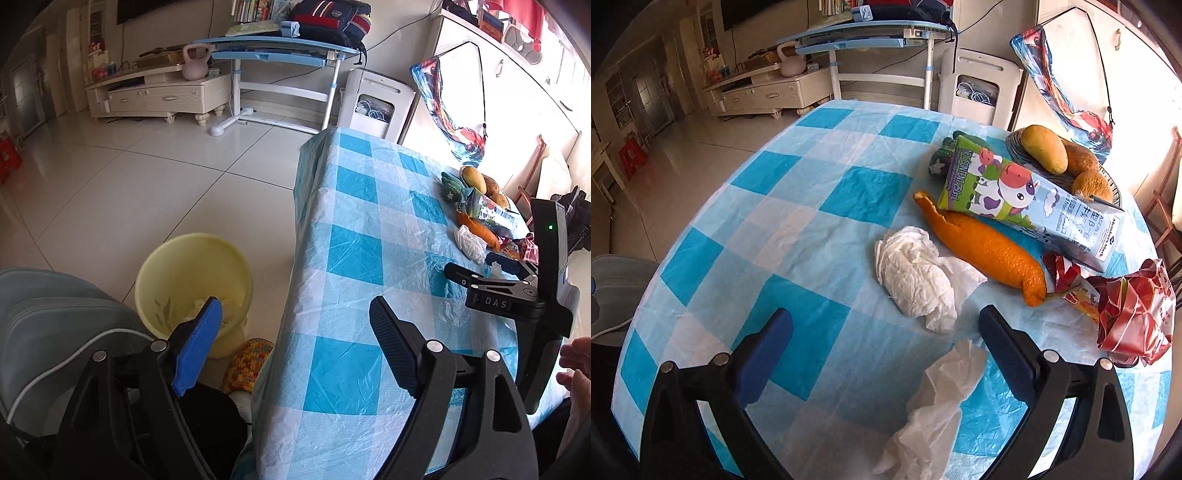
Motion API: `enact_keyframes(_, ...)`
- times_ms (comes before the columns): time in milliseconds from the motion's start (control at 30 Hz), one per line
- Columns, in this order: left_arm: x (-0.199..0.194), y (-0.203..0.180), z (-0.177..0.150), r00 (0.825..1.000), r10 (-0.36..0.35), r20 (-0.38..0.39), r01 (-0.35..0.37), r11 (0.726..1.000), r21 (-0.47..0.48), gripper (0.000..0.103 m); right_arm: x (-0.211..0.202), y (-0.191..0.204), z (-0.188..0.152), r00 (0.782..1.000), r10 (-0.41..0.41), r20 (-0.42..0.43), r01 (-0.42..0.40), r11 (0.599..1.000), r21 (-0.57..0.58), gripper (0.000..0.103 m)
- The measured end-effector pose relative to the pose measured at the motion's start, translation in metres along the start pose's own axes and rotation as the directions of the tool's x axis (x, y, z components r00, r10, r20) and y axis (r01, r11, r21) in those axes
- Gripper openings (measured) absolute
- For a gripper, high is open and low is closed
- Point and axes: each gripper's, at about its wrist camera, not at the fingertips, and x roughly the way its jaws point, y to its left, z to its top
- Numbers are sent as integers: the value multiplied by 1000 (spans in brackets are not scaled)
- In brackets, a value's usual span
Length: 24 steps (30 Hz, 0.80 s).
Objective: Collect trash
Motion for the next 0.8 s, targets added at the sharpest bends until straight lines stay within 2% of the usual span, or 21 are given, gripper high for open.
enact_keyframes(100, 4, -12, -4, 999, -26, -33, 27, 999, 25, 80, 0, 0, 0, 1000, 0, 0, 0, 1000, 0, 96)
enact_keyframes(200, 1, -29, -11, 998, -40, -42, 44, 995, 89, 80, 0, 0, 0, 1000, 0, 0, 0, 1000, 0, 96)
enact_keyframes(433, -17, -60, -23, 998, -58, -4, 57, 972, 229, 82, 0, 0, 0, 1000, 0, 0, 0, 1000, 0, 96)
enact_keyframes(600, -23, -61, -21, 995, -99, -4, 98, 972, 216, 83, -1, 0, 0, 1000, 0, 0, 0, 1000, 0, 96)
enact_keyframes(800, -21, -48, -13, 988, -154, -20, 156, 979, 130, 83, 0, 1, 0, 1000, 0, -1, 0, 1000, 0, 96)
